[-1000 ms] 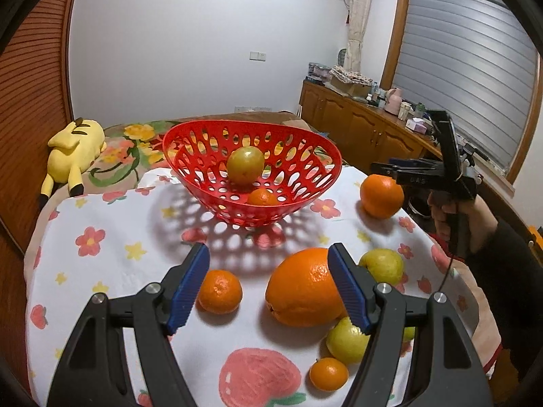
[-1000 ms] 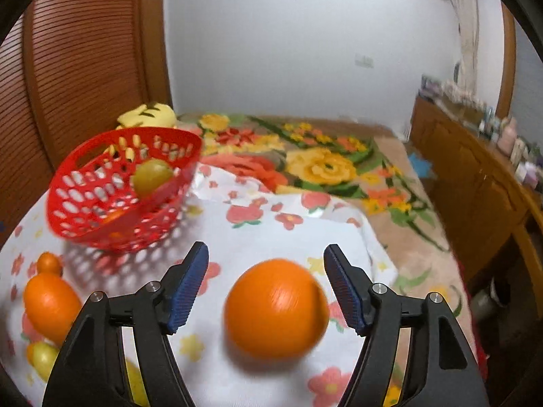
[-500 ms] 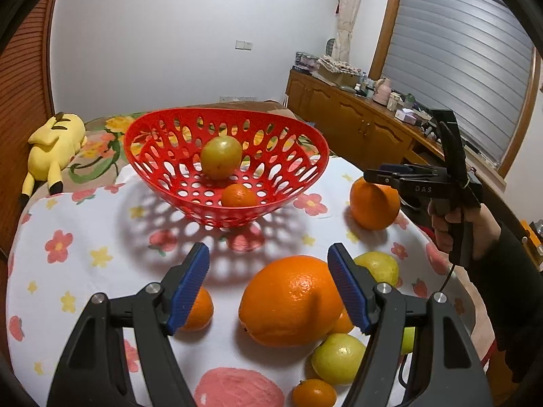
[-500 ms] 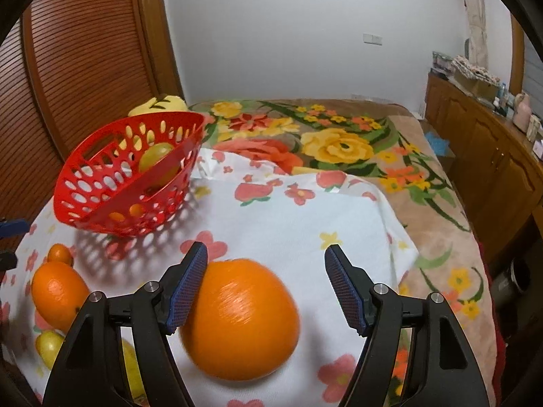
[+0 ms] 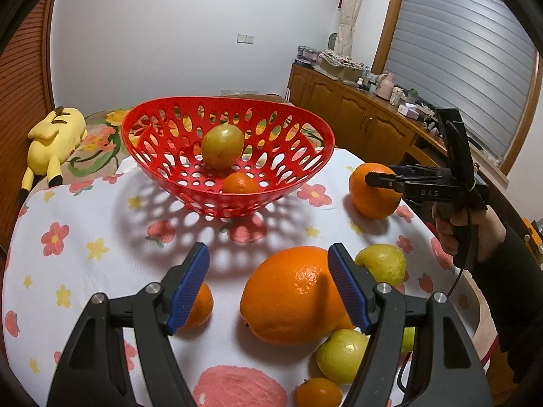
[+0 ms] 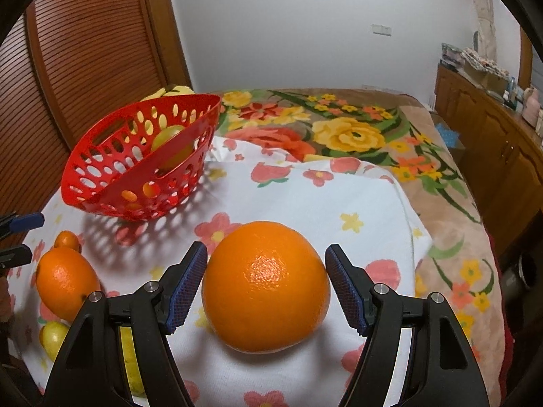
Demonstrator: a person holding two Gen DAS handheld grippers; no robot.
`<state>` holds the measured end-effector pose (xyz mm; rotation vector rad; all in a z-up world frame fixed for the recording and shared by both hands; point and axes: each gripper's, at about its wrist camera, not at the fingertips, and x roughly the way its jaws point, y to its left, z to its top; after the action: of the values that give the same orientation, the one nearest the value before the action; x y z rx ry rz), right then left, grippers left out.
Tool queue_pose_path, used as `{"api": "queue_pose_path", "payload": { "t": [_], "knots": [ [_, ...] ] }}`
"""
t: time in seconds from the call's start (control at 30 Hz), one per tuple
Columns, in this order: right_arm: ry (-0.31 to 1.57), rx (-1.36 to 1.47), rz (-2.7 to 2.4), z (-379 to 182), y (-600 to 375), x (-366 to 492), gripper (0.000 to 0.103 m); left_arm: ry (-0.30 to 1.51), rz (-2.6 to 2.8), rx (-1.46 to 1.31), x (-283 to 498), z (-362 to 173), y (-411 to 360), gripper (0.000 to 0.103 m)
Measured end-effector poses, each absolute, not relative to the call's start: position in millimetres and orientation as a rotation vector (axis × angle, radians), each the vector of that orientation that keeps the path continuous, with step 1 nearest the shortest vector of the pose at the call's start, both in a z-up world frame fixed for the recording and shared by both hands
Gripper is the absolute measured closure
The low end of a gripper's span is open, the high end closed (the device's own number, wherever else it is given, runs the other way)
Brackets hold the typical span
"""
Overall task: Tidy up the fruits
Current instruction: 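Close the right gripper on a large orange while the left gripper approaches another large orange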
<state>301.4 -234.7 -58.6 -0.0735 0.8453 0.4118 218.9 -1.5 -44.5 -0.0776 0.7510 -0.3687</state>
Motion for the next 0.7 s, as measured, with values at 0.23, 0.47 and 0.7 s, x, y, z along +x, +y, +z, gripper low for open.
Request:
{"api": "queue_pose_path", "payload": {
  "t": [0.23,0.47,0.7],
  "knots": [
    [0.861,-0.083,0.416,-62.4,-233.0,302.6,0.025,0.764,-0.367,-0.079,220.7,-49.8,-2.6,0.031],
    [0.878,-0.102,0.409,-68.1,-229.2,303.7,0.021,0.767,-0.365,-0.080,220.5,-50.6,-2.9,0.031],
    [0.899,-0.110,0.412,-74.8,-227.7,307.0,0.019,0.774,-0.373,-0.080,218.8,-54.4,-5.5,0.031]
  ]
}}
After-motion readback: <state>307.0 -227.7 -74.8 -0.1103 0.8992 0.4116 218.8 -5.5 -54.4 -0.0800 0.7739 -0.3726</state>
